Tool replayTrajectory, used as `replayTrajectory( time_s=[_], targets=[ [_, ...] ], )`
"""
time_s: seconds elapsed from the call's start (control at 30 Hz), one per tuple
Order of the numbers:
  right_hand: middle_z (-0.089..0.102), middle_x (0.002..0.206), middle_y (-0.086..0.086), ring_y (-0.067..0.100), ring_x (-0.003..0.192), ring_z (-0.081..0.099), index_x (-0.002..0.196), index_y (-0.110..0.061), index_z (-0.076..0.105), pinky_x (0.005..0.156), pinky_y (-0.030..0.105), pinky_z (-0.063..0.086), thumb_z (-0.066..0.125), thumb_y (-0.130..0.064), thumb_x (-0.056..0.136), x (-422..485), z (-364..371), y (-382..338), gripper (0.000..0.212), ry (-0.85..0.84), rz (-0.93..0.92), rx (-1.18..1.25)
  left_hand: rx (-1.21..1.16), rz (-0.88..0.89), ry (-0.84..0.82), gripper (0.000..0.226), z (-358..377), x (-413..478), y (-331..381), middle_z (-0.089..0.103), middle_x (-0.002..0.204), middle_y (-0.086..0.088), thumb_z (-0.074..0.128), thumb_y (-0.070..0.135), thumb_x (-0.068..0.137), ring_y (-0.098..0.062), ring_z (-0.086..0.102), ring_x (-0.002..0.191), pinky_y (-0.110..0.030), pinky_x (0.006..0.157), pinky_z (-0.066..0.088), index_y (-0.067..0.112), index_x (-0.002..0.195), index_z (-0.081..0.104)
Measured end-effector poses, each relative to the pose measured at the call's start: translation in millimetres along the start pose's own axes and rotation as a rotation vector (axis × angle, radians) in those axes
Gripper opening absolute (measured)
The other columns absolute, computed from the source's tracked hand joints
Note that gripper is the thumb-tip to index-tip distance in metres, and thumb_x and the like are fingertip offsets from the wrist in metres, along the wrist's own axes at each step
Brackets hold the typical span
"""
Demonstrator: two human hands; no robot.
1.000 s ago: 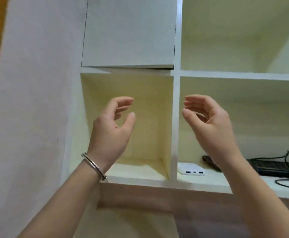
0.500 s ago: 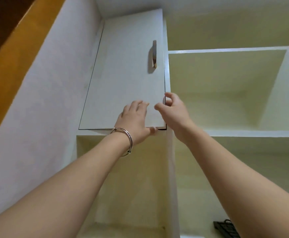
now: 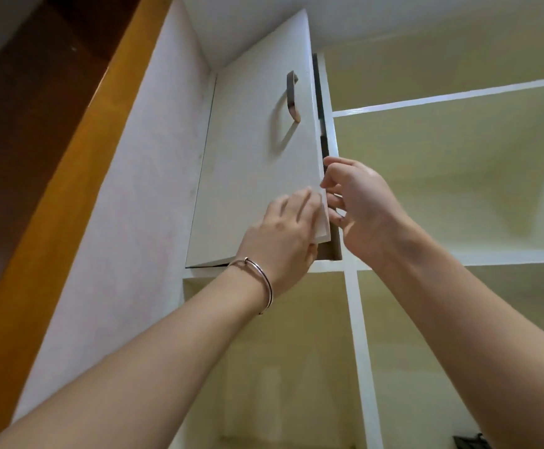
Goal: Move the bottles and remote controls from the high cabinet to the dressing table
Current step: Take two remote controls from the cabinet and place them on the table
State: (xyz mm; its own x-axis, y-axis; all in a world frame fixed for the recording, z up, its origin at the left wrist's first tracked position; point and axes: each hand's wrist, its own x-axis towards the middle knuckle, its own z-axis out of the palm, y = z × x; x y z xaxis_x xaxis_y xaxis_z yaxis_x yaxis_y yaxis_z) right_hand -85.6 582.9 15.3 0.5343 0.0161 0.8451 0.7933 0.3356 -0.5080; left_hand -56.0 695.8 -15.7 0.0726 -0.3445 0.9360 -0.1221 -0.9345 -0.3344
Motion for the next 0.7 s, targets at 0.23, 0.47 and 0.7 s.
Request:
replayTrajectory(
  time_s=[0.23, 0.47, 0.7],
  targets=[
    [0.049, 0.089, 0.011, 0.019, 0.082, 0.046, 0.087, -0.021, 0.057, 0.063, 0.023, 0.040, 0.035, 0.000, 0.085, -9, 13, -7, 0.031, -0.081, -0.087, 0.174, 0.056, 0.105, 0.175, 0.046, -35, -10, -12, 0.061, 0.125, -0.014, 0.062, 0.018, 0.061, -0.037, 0.068, 0.069, -0.027, 0.037, 0.043, 0.021, 0.104, 0.046],
    [0.067, 0.093, 0.002, 0.012, 0.081, 0.062, 0.096, -0.019, 0.061, 0.073, 0.024, 0.050, 0.037, -0.006, 0.091, -7, 44, 7, 0.028, -0.331, -0.191, 0.334, 0.082, -0.044, 0.304, 0.036, -82, -34, -37, 0.061, 0.125, -0.005, 0.059, 0.025, 0.073, -0.029, 0.068, 0.079, -0.033, 0.058, 0.057, 0.024, 0.104, 0.042],
    [0.056, 0.121, -0.008, 0.012, 0.112, 0.052, 0.121, -0.030, 0.057, 0.090, 0.024, 0.040, 0.054, -0.024, 0.089, -11, 105, 64, 0.033, -0.319, -0.193, -0.142, 0.308, -0.252, 0.348, 0.041, -123, -61, -79, 0.066, 0.104, -0.012, 0.060, 0.034, 0.070, -0.036, 0.056, 0.110, -0.046, 0.086, 0.045, 0.010, 0.102, 0.056]
  ],
)
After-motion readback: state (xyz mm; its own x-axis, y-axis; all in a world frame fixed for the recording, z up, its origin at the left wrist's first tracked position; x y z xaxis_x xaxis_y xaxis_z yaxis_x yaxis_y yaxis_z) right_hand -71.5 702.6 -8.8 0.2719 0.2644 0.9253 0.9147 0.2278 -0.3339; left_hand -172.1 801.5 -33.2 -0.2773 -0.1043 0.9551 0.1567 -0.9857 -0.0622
